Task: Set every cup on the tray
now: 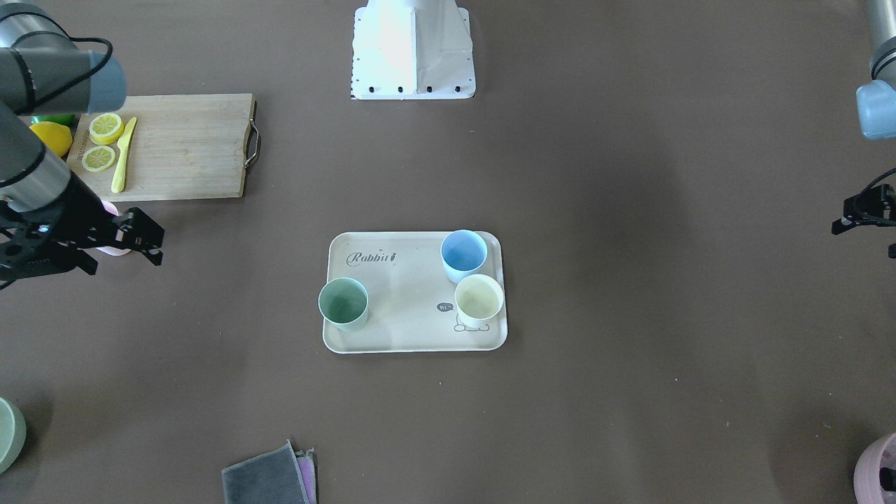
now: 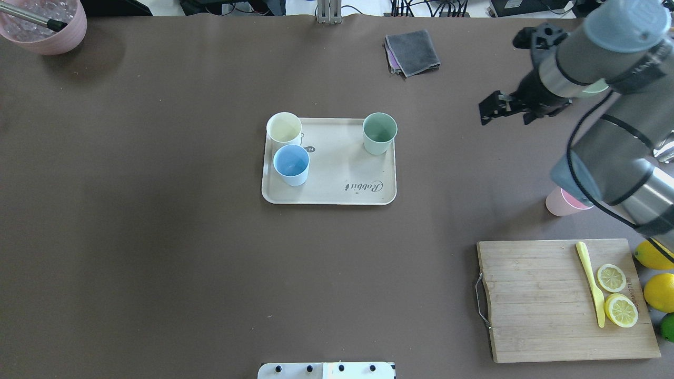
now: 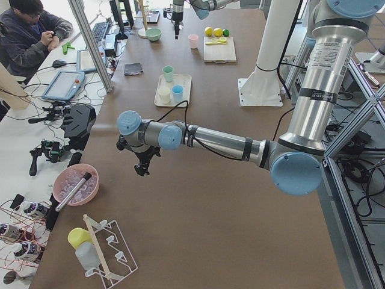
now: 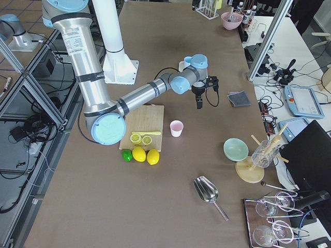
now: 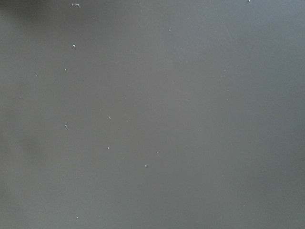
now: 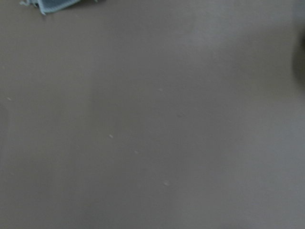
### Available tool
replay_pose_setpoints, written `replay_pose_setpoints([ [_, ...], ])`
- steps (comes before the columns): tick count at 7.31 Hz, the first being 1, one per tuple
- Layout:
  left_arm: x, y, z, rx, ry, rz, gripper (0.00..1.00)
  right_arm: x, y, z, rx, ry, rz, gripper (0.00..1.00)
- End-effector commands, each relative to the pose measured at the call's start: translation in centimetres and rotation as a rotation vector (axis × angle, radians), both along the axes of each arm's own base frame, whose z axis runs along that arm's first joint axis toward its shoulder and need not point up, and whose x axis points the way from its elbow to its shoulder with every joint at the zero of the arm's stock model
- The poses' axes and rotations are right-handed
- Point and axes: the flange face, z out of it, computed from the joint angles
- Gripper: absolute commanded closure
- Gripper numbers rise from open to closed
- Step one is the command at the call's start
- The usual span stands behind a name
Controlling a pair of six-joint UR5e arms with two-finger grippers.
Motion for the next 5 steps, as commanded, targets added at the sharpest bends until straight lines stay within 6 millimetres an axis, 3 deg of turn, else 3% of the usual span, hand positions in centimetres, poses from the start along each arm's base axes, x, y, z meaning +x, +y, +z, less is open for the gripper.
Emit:
replay_pose_setpoints([
  [1, 0.0, 0.0, 0.0, -0.001, -0.001, 0.0, 0.01, 5.8, 5.8, 8.1, 0.034, 0.032, -0.054, 0.0],
  [2, 0.0, 0.0, 0.0, -0.001, -0.001, 0.0, 0.01, 6.8, 7.6, 10.8, 0.06, 0.019, -0.046, 0.0],
  [3, 0.0, 0.0, -0.1, 0.002, 0.0, 0.0, 0.01, 7.1, 8.2, 11.4, 0.057, 0.023, -0.04, 0.02],
  [5, 0.0, 0.0, -0.1, 0.002, 0.0, 0.0, 0.01, 5.9, 7.4, 13.7, 0.038, 0.065, -0.041, 0.17],
])
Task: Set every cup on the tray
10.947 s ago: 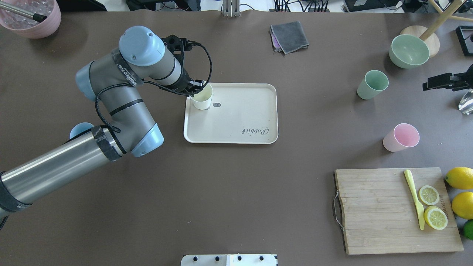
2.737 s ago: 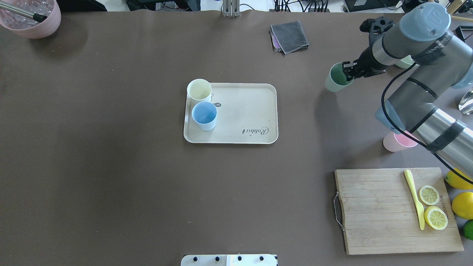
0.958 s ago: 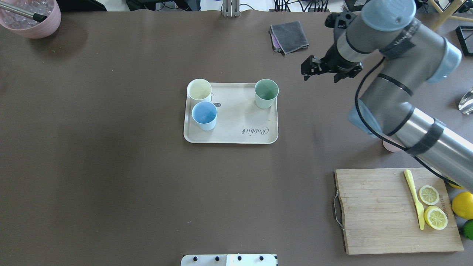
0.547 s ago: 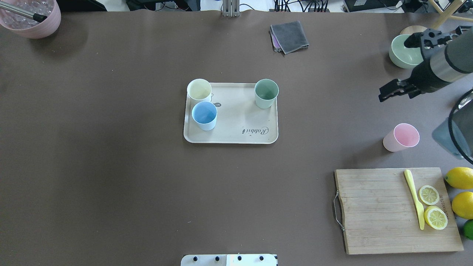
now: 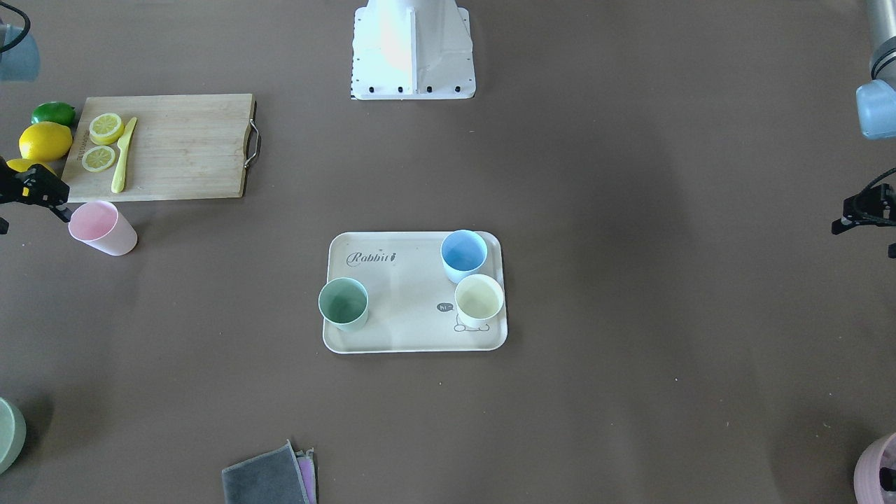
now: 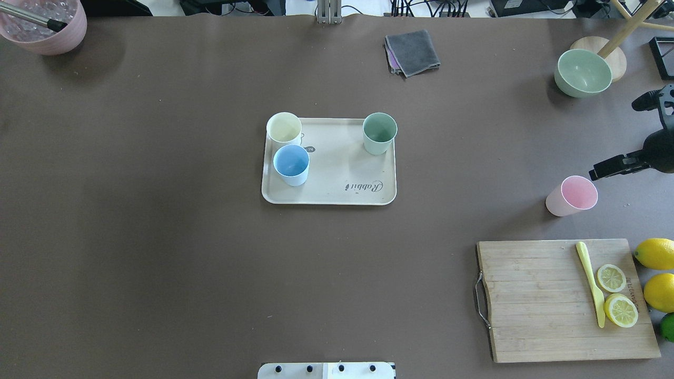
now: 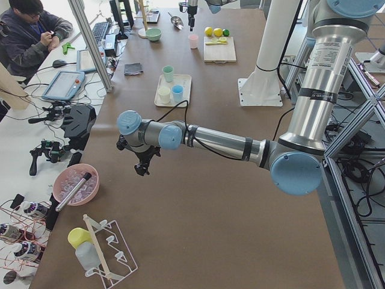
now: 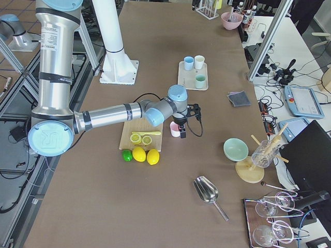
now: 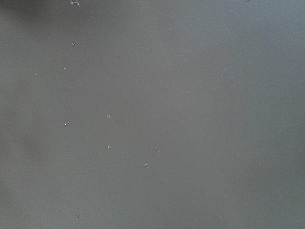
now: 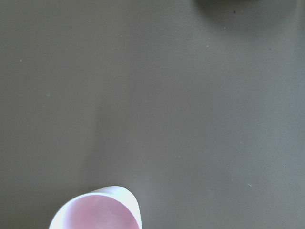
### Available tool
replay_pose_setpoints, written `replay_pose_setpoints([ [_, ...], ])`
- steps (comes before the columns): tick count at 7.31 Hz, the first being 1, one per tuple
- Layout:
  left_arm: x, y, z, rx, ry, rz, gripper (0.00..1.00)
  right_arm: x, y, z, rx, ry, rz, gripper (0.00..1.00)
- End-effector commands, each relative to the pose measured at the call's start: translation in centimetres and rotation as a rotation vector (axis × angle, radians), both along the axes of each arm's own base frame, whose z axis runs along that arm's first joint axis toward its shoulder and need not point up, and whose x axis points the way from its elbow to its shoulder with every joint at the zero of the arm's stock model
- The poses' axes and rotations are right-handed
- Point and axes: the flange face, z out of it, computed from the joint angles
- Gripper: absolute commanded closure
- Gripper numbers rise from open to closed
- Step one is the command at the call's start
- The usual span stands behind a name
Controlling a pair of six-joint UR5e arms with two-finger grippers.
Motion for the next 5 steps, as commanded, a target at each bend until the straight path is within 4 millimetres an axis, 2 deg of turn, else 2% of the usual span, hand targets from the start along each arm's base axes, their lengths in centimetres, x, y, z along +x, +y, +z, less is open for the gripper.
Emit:
replay_pose_setpoints([
  [1, 0.0, 0.0, -0.1, 0.002, 0.002, 0.0, 0.01, -1.6, -0.7, 1.9, -0.002, 0.042, -0.002, 0.18],
  [2, 0.0, 0.0, -0.1, 0.001, 0.0, 0.0, 0.01, -3.1, -0.8, 1.6, -0.01, 0.045, -0.001, 0.19],
  [3, 0.0, 0.0, -0.1, 0.002, 0.002, 0.001, 0.01, -3.8, -0.9, 0.5, -0.017, 0.028, 0.014, 0.19],
  [5, 0.0, 0.0, 0.0, 0.001, 0.0, 0.0, 0.01, -3.6, -0.5, -1.7, 0.007, -0.004, 0.008, 0.19],
])
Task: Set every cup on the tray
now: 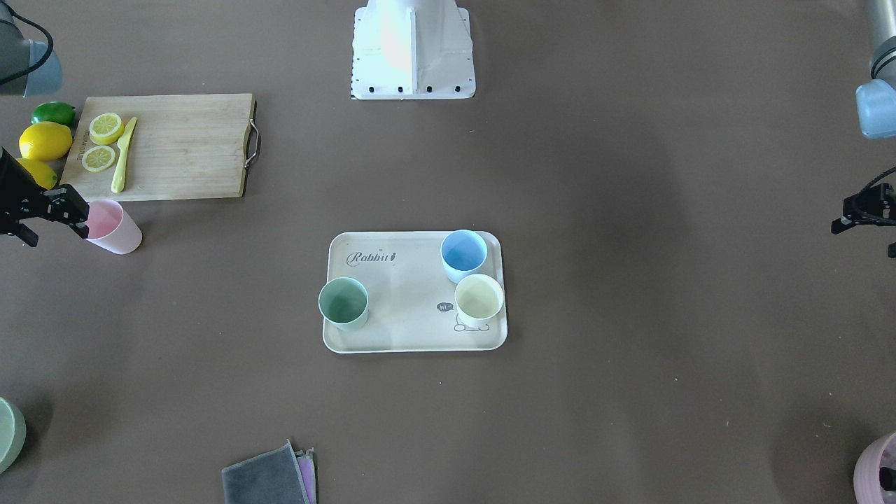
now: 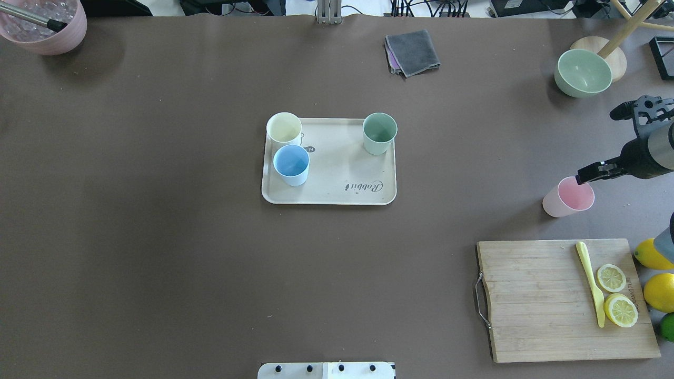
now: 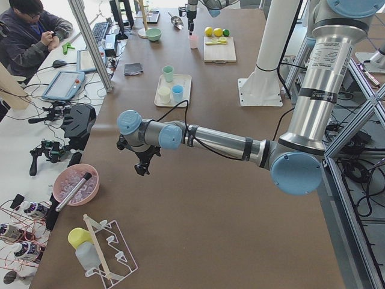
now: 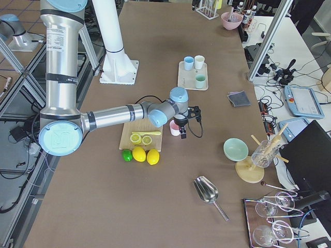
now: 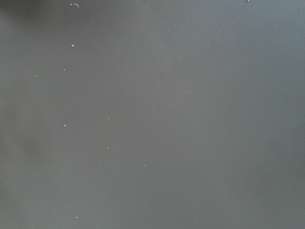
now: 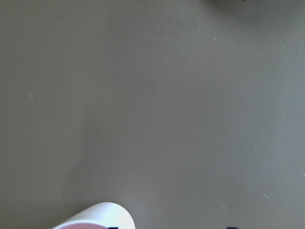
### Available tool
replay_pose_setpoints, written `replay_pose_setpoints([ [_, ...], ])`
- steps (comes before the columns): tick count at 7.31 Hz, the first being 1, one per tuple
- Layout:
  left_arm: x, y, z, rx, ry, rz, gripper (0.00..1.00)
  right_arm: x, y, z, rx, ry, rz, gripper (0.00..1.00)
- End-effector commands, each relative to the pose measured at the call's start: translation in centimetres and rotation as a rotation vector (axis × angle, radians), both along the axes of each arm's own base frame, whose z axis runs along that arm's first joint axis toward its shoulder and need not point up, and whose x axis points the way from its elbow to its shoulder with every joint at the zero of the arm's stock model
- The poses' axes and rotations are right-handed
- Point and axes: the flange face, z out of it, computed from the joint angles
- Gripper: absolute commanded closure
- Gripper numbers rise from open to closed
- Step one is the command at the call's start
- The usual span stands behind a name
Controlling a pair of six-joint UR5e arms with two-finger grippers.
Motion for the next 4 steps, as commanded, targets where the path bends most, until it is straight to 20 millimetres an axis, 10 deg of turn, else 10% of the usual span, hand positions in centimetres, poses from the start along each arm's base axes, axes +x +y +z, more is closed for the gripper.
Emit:
replay_pose_setpoints([
  [1, 0.0, 0.0, 0.0, -0.002, -0.001, -0.001, 0.01, 0.0, 0.3, -1.9, 0.012, -0.034, -0.008, 0.2],
  [4, 0.0, 0.0, 0.0, 0.0, -0.001, -0.001, 0.01, -0.6, 1.0, -0.2, -0.008, -0.004, -0.019, 0.25],
])
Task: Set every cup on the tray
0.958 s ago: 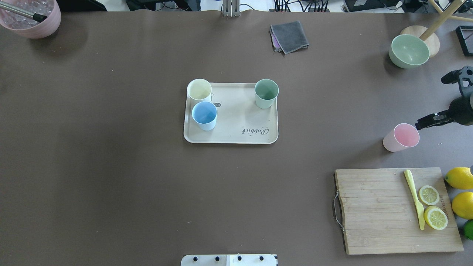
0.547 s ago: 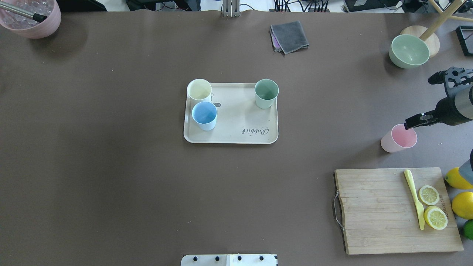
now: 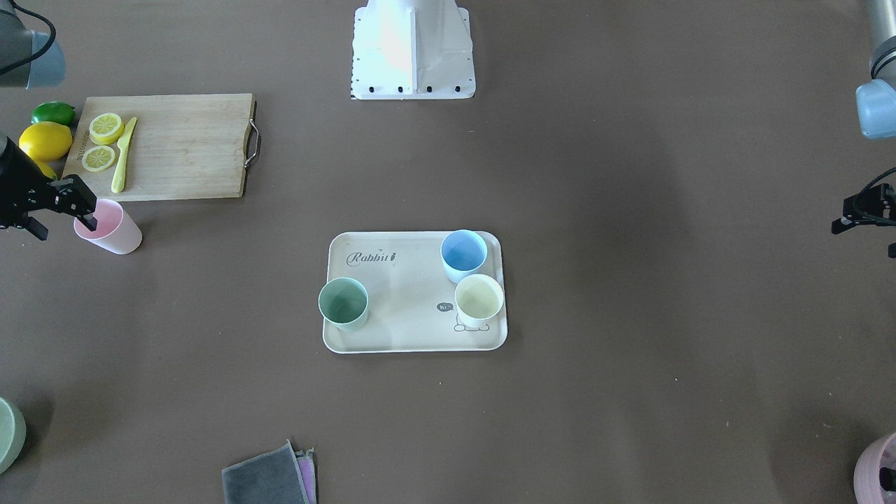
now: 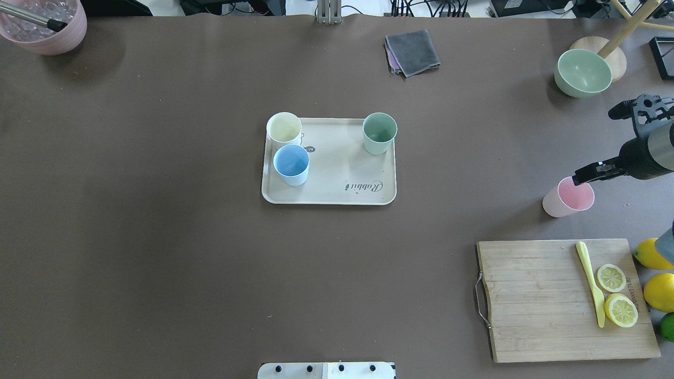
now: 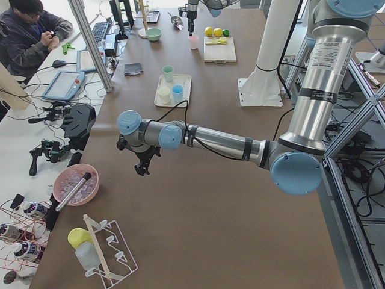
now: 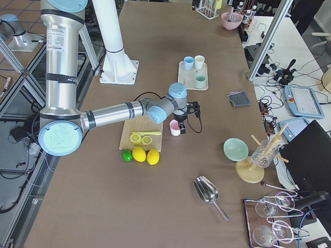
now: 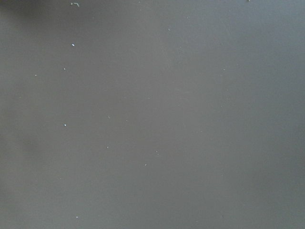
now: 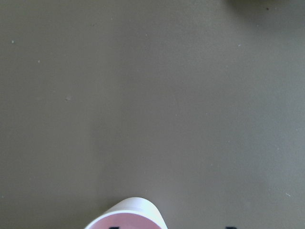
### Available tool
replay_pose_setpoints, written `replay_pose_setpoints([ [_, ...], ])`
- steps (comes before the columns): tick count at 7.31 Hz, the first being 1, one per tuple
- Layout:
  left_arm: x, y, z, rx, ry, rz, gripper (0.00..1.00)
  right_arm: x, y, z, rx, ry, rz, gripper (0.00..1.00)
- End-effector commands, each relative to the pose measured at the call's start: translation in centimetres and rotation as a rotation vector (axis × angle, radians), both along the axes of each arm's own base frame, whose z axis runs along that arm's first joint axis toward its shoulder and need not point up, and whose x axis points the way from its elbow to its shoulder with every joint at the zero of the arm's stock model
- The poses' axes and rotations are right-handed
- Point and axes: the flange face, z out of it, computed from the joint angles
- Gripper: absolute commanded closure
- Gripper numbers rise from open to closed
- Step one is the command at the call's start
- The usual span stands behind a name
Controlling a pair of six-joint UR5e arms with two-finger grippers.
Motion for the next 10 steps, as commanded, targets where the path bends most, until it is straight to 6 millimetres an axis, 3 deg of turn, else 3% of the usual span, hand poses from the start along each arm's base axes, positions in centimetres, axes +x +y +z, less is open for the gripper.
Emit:
replay_pose_setpoints([
  [1, 0.0, -0.1, -0.1, 0.003, 0.001, 0.0, 0.01, -1.4, 0.7, 1.3, -0.007, 0.031, -0.021, 0.29],
  [2, 0.0, -0.1, -0.1, 0.002, 0.002, 0.0, 0.01, -2.1, 0.9, 1.2, -0.015, 0.031, -0.021, 0.38],
  [3, 0.0, -0.1, -0.1, 0.003, 0.001, 0.0, 0.01, -2.7, 0.9, 0.8, -0.018, 0.023, -0.021, 0.63],
  [4, 0.4, -0.1, -0.1, 0.003, 0.001, 0.006, 0.01, -2.9, 0.9, 0.7, -0.016, 0.022, -0.024, 1.0],
  [6, 0.6, -0.1, -0.1, 0.003, 0.001, 0.009, 0.01, -2.9, 0.9, -0.5, 0.001, 0.004, -0.026, 1.0],
  [7, 0.6, -0.1, -0.1, 0.003, 0.001, 0.009, 0.01, -3.0, 0.9, -3.3, 0.013, -0.033, -0.012, 1.0],
  [8, 0.7, -0.1, -0.1, 0.003, 0.001, 0.011, 0.01, -4.4, -0.8, -7.1, -0.028, -0.084, 0.058, 1.0],
  [9, 0.7, -0.1, 0.0, 0.001, 0.0, 0.011, 0.01, -8.2, -3.1, -13.1, -0.098, -0.125, 0.118, 1.0],
  [10, 0.7, -0.1, -0.1, 0.001, 0.002, 0.011, 0.01, -14.0, -3.8, -19.9, -0.165, -0.13, 0.145, 1.0],
])
